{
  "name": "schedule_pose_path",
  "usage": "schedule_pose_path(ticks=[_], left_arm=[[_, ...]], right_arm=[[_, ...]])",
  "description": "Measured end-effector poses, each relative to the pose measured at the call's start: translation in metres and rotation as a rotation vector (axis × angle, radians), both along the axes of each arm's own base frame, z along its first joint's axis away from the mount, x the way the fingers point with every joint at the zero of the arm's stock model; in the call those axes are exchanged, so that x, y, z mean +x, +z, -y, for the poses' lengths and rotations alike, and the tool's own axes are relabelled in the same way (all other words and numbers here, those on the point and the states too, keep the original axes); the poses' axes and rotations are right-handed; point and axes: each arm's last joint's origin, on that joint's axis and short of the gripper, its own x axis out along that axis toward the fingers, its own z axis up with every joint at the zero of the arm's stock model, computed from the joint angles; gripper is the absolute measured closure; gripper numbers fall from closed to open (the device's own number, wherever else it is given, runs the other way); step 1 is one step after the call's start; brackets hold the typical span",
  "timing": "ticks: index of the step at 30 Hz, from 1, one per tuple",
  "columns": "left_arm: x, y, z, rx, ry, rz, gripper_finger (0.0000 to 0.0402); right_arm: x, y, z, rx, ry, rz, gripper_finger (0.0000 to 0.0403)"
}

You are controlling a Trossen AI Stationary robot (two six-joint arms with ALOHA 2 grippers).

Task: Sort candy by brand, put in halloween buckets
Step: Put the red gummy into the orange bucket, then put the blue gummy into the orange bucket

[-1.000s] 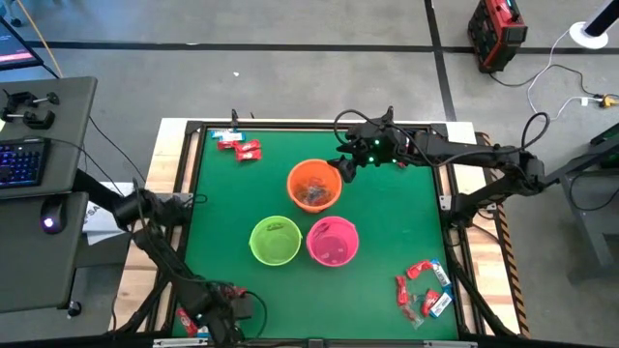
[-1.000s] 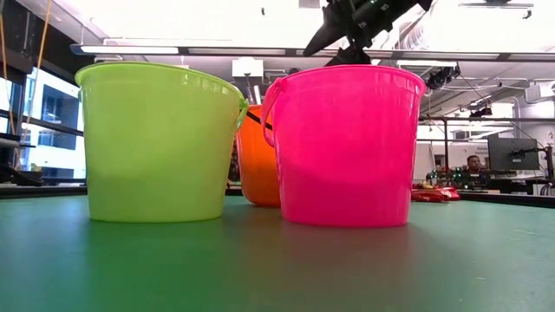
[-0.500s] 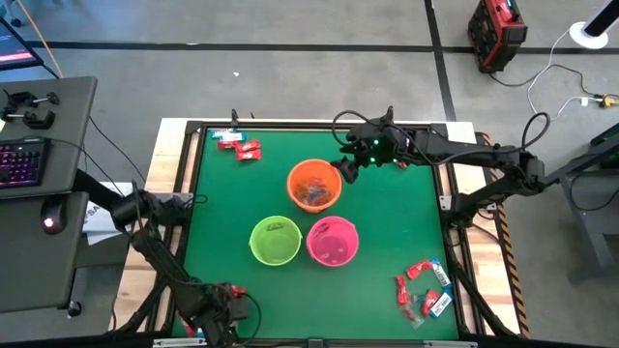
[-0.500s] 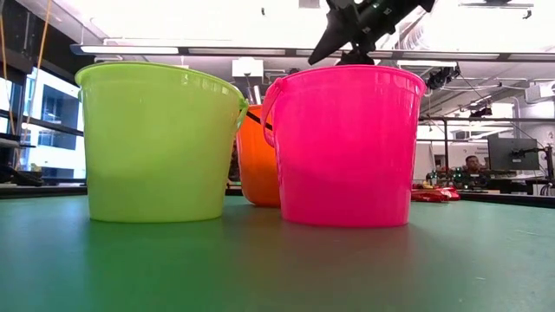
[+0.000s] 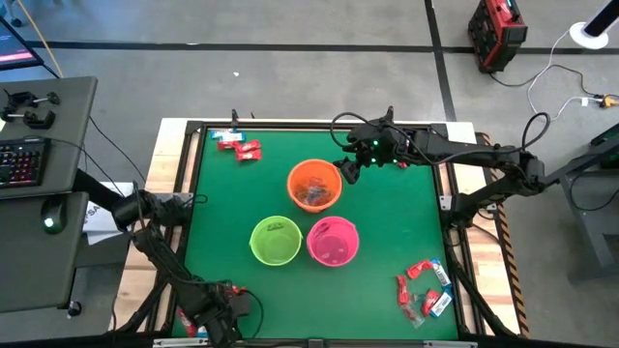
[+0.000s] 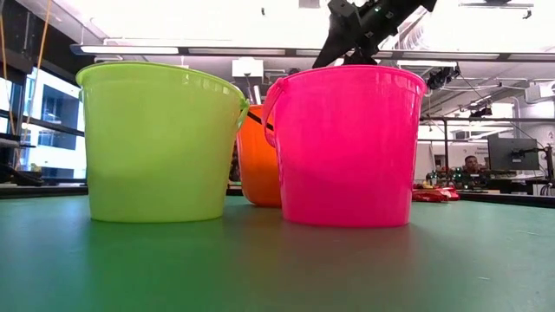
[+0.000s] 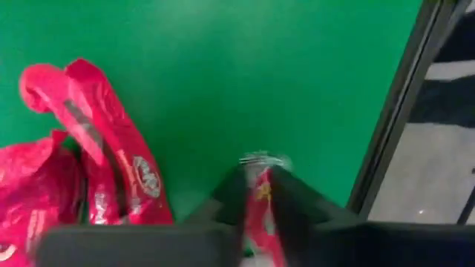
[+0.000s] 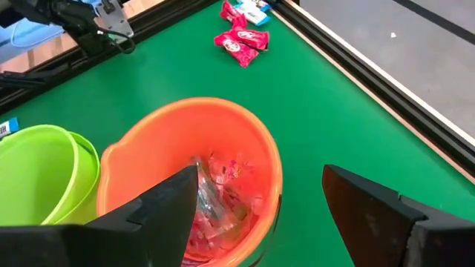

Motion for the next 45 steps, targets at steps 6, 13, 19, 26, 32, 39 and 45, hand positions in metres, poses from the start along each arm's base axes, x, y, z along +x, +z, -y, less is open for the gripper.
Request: schedule_pose_path(ticks=[6, 13, 19, 26, 32, 39, 45], left_arm=[[-0.001, 0.024, -0.003, -0.073, 0.04, 0.044, 0.0394], [-0.009, 0.106, -0.043, -0.153, 0.089, 0.245, 0.0401], [0.005, 0.178, -0.129, 0.012, 0.175, 0.658, 0.0401], [0.061, 0.19, -0.226, 0.26, 0.082, 0.804, 0.0401], [0.109, 0.163, -0.284, 0.396, 0.136, 0.794, 0.0395], [0.145, 0.123, -0.319, 0.342, 0.138, 0.742, 0.0311], [0.139, 0.127, -0.329, 0.301, 0.168, 0.674, 0.0214]], right_arm=[[-0.007, 0.009, -0.002, -0.006, 0.005, 0.032, 0.0121], [-0.039, 0.041, -0.012, -0.023, 0.009, 0.138, 0.0121], [-0.062, 0.06, -0.024, 0.016, -0.005, 0.216, 0.0121], [-0.061, 0.059, -0.039, 0.071, -0.016, 0.233, 0.0121], [-0.057, 0.058, -0.054, 0.031, -0.059, 0.224, 0.0121], [-0.057, 0.058, -0.063, -0.007, -0.175, 0.238, 0.0121], [-0.065, 0.045, -0.064, 0.12, -0.238, 0.129, 0.0121]])
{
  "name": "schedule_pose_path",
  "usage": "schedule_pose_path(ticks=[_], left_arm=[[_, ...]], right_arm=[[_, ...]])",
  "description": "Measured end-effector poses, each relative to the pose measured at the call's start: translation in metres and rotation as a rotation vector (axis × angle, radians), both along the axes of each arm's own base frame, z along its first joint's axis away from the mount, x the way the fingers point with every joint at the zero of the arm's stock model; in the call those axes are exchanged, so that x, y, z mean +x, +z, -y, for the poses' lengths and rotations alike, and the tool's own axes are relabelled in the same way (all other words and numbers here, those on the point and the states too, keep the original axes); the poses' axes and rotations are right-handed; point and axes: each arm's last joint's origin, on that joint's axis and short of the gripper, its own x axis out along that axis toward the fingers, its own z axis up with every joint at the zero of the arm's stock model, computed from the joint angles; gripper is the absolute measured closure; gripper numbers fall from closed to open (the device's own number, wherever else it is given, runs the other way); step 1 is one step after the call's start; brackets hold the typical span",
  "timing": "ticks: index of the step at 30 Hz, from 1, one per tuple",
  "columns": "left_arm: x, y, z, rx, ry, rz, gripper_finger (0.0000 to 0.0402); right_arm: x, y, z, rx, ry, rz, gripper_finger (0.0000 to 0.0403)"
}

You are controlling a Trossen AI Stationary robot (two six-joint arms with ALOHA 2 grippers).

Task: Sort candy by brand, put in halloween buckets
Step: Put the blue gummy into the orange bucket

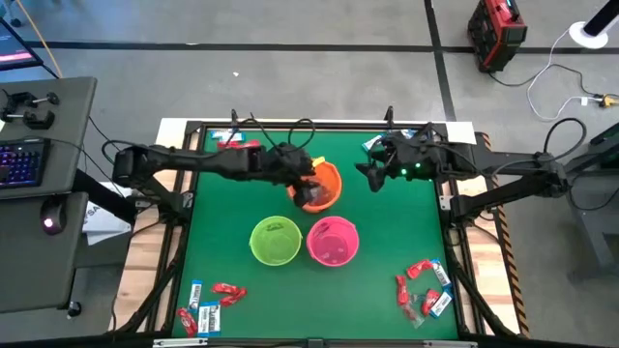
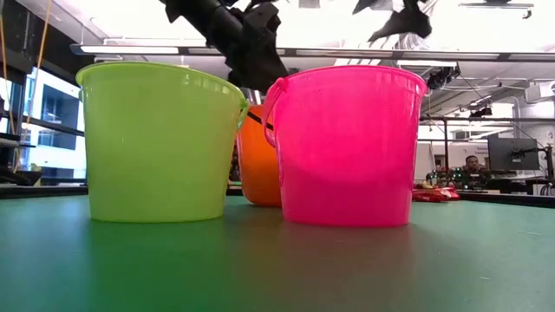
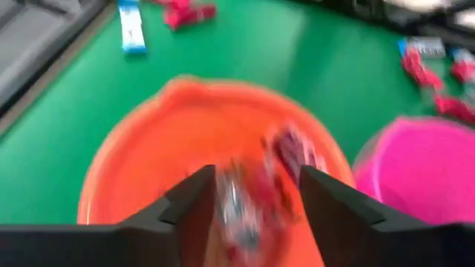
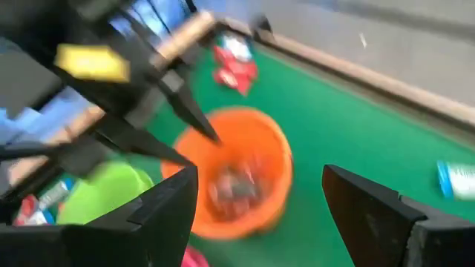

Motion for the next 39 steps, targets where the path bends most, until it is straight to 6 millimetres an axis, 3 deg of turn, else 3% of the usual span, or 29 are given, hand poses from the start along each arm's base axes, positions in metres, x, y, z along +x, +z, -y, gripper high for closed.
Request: schedule_pose_path(ticks=[5, 10, 15, 20, 26, 32, 39], left_arm=[[-0.026, 0.014, 0.005, -0.041, -0.009, -0.089, 0.0173], [-0.049, 0.043, 0.013, -0.052, 0.001, -0.003, 0.0167], [-0.071, 0.071, 0.018, -0.032, 0.084, 0.116, 0.0167], [-0.088, 0.089, 0.02, -0.001, 0.16, 0.197, 0.0167], [-0.096, 0.099, 0.026, 0.069, 0.16, 0.245, 0.0167], [-0.097, 0.103, 0.036, 0.066, 0.161, 0.284, 0.0167], [-0.097, 0.104, 0.039, 0.011, 0.188, 0.303, 0.0167]], right_arm=[[-0.014, -0.028, -0.017, 0.347, 0.097, -0.308, 0.0121], [-0.026, -0.042, -0.066, 0.533, 0.257, -0.561, 0.0121], [-0.037, -0.053, -0.121, 0.692, 0.208, -0.708, 0.0121], [-0.045, -0.081, -0.175, 0.623, 0.236, -0.893, 0.0121], [-0.041, -0.13, -0.229, 0.472, 0.446, -1.049, 0.0121], [-0.037, -0.178, -0.246, 0.382, 0.464, -1.256, 0.0121], [-0.032, -0.208, -0.255, 0.355, 0.492, -1.346, 0.0137]])
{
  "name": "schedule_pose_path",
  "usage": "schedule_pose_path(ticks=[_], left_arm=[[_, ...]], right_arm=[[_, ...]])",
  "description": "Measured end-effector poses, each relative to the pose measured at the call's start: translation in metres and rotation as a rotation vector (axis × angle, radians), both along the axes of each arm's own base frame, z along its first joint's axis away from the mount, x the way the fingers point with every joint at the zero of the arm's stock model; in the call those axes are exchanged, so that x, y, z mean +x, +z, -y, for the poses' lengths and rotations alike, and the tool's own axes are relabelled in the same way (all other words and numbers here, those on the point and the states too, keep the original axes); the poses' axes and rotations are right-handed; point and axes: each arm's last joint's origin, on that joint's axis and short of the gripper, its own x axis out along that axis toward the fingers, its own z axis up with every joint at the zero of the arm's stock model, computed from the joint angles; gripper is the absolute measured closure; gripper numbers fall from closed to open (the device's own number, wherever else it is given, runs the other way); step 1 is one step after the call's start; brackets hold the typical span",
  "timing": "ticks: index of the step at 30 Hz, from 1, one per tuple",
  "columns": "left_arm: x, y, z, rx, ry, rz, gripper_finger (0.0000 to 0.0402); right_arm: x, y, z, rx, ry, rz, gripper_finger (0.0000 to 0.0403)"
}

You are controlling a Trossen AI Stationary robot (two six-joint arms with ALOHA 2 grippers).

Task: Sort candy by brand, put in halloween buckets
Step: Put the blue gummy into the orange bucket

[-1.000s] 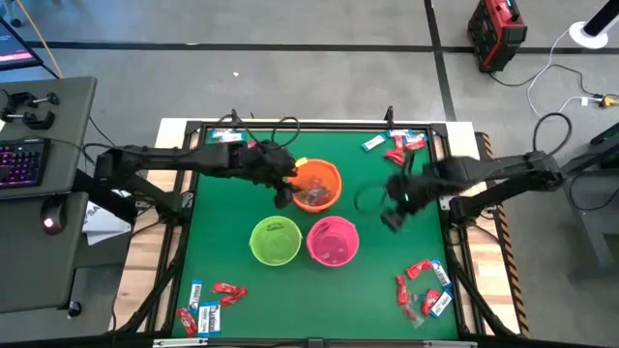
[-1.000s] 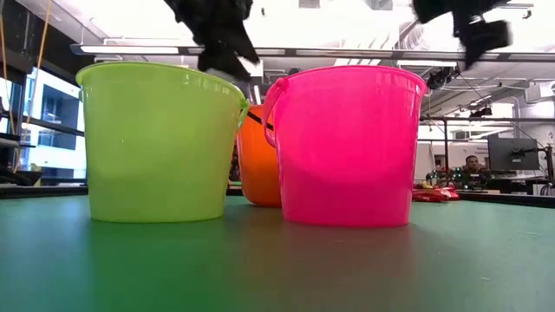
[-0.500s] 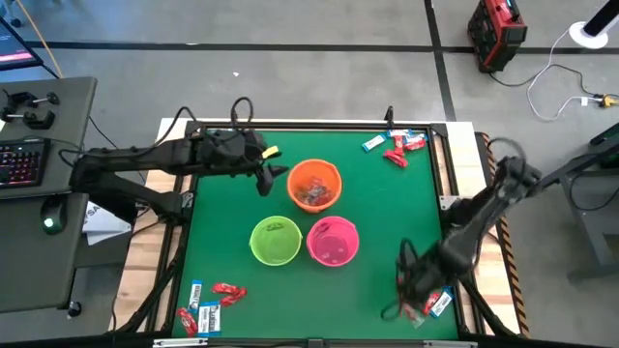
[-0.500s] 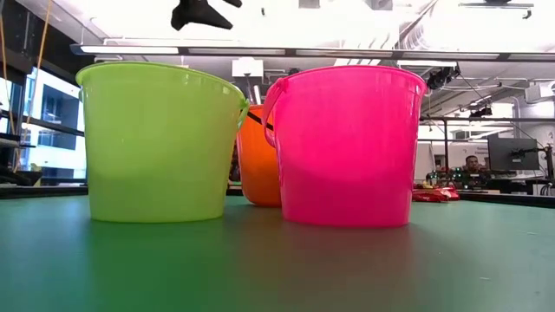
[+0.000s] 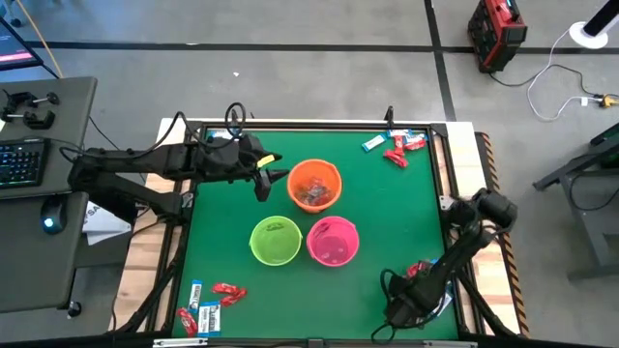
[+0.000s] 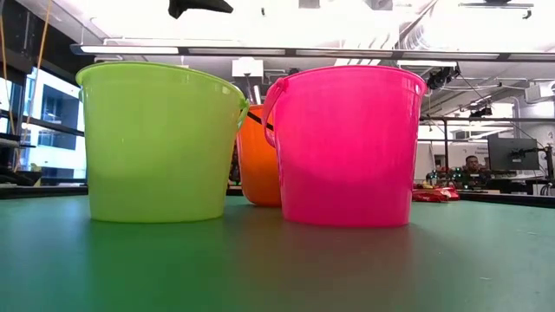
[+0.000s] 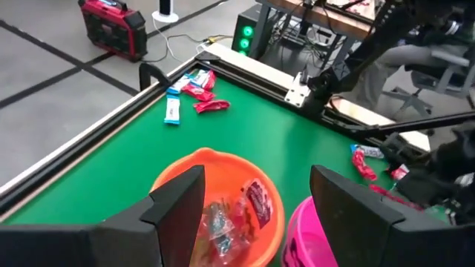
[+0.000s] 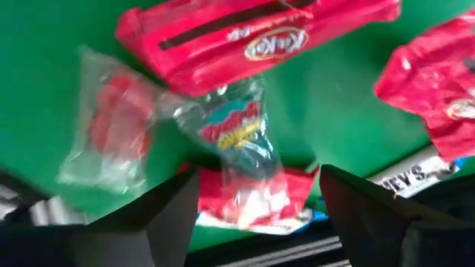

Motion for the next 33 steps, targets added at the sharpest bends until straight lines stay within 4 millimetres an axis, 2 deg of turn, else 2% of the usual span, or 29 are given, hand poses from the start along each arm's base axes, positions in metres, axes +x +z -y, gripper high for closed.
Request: schedule_pose_path(ticks=[5, 8, 13, 19, 23, 27, 30, 33], left_arm=[[0.0, 0.0, 0.0, -0.038, 0.018, 0.015, 0.0167], [0.0, 0.0, 0.0, -0.055, 0.026, 0.02, 0.0167], [0.0, 0.0, 0.0, -0.057, 0.032, 0.022, 0.0167], [0.0, 0.0, -0.001, -0.047, 0.08, 0.028, 0.0167], [-0.001, 0.0, -0.002, -0.047, 0.093, 0.03, 0.0167], [-0.001, 0.0, -0.002, -0.047, 0.092, 0.03, 0.0167], [-0.003, 0.001, 0.0, -0.059, 0.075, 0.036, 0.0167], [-0.009, 0.007, 0.004, -0.057, 0.056, 0.059, 0.0167]], right_arm=[[-0.001, -0.013, -0.002, -0.037, 0.005, -0.037, 0.0171], [-0.001, -0.013, -0.002, -0.043, 0.001, -0.04, 0.0197], [-0.004, -0.005, 0.001, -0.058, 0.015, -0.055, 0.0275], [-0.013, 0.043, 0.011, -0.058, 0.04, -0.014, 0.0389], [-0.025, 0.093, 0.028, -0.085, 0.002, 0.109, 0.0382], [-0.031, 0.133, 0.057, -0.118, -0.111, 0.392, 0.0378], [-0.027, 0.149, 0.081, -0.179, -0.202, 0.618, 0.0387], [-0.013, 0.16, 0.104, -0.264, -0.234, 0.81, 0.0394]])
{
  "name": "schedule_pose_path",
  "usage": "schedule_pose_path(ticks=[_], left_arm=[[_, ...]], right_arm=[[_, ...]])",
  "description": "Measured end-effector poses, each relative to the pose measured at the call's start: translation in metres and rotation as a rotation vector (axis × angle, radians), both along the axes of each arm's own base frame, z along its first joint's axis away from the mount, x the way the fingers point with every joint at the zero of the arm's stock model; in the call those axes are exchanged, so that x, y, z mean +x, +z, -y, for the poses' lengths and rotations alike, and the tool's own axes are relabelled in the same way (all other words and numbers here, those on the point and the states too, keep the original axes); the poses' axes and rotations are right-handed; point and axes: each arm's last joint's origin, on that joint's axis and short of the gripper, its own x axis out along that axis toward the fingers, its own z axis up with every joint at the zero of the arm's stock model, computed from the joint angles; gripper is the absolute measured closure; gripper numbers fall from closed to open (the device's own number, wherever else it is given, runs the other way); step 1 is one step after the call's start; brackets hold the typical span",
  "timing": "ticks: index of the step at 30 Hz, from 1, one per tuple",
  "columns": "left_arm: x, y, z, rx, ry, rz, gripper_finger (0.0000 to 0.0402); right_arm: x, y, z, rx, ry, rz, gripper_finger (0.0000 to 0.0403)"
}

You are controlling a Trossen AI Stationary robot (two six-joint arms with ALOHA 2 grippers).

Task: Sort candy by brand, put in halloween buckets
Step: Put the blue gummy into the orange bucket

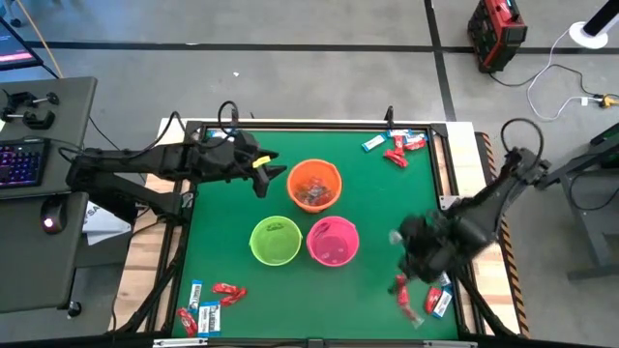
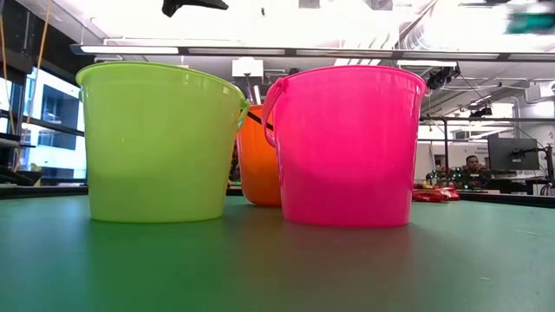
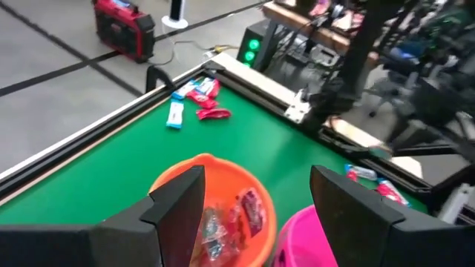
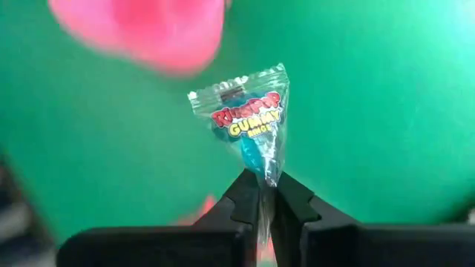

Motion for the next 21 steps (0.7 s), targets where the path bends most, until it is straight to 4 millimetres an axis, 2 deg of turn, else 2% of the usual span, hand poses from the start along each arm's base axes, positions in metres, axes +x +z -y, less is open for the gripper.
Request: schedule_pose_path(ticks=[4, 9, 13, 17, 21], left_arm=[[-0.013, 0.01, 0.006, 0.001, -0.023, 0.048, 0.0168], [-0.032, 0.022, 0.01, 0.02, 0.004, 0.11, 0.0172], [-0.043, 0.028, 0.011, 0.041, 0.056, 0.142, 0.0172], [-0.046, 0.03, 0.011, 0.052, 0.086, 0.154, 0.0173], [-0.044, 0.028, 0.012, 0.054, 0.082, 0.142, 0.0173]], right_arm=[[0.036, 0.007, 0.026, -0.089, 0.018, 0.171, 0.0397], [0.097, 0.01, 0.059, -0.156, 0.122, 0.366, 0.0397], [0.136, 0.012, 0.097, -0.183, 0.116, 0.518, 0.0397], [0.158, -0.006, 0.135, -0.086, 0.082, 0.51, 0.0373], [0.169, -0.028, 0.157, 0.014, 0.093, 0.442, 0.0308]])
